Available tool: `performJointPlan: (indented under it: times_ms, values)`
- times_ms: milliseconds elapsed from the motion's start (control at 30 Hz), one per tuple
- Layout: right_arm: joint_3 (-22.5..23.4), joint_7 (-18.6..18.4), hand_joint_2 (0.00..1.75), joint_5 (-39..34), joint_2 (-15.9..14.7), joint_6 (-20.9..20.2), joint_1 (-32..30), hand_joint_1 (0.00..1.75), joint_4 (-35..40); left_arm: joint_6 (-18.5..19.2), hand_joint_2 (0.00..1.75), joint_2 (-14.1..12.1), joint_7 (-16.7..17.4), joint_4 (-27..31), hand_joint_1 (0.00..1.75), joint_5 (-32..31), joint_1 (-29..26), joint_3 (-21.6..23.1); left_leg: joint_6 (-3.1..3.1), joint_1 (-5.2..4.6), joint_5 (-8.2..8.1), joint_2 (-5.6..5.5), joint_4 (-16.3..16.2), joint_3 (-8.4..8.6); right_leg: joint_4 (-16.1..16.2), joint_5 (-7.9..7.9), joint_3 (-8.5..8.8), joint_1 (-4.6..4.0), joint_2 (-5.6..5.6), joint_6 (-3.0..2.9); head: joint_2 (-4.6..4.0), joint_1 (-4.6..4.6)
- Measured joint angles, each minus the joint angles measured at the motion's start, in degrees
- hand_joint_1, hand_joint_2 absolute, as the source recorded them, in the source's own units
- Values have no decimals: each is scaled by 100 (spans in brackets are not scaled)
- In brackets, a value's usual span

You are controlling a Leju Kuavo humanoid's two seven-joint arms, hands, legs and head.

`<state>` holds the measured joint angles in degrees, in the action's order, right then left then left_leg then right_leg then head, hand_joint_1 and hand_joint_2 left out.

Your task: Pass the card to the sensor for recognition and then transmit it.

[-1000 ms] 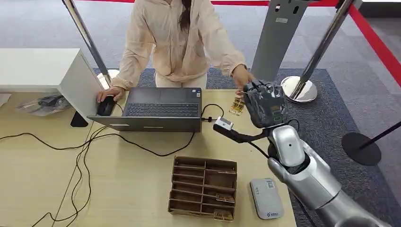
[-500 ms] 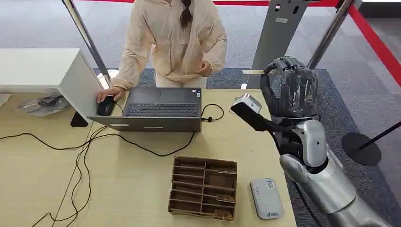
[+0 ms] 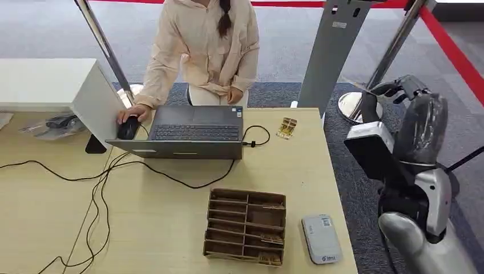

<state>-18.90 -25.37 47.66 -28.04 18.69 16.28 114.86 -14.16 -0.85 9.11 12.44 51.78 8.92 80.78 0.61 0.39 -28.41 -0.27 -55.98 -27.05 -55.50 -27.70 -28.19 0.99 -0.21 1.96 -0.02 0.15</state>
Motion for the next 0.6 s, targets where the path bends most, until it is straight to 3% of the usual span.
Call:
performJointPlan:
  times_ms: [233, 433, 600]
  values:
    - [455, 352, 175, -896, -232, -116, -769, 143, -48, -7, 0, -13, 0, 0, 0, 131, -2, -28, 0, 0, 0, -1, 0, -4, 0, 0, 0, 0, -1, 0, 0, 2]
    - [712, 603, 175, -1131, -304, -87, -1285, 145, -319, -22, 0, -22, -2, -2, 0, 190, 0, -35, -1, 0, -1, 0, 0, -5, 0, 0, -1, 0, -1, 0, 0, 0]
    - [867, 660, 175, -1184, -315, -35, -1590, 162, -614, -26, 0, -33, -2, -4, 0, 236, 1, -46, -1, 0, -1, 0, 0, -4, 0, 0, -2, 0, -1, 0, 0, 0]
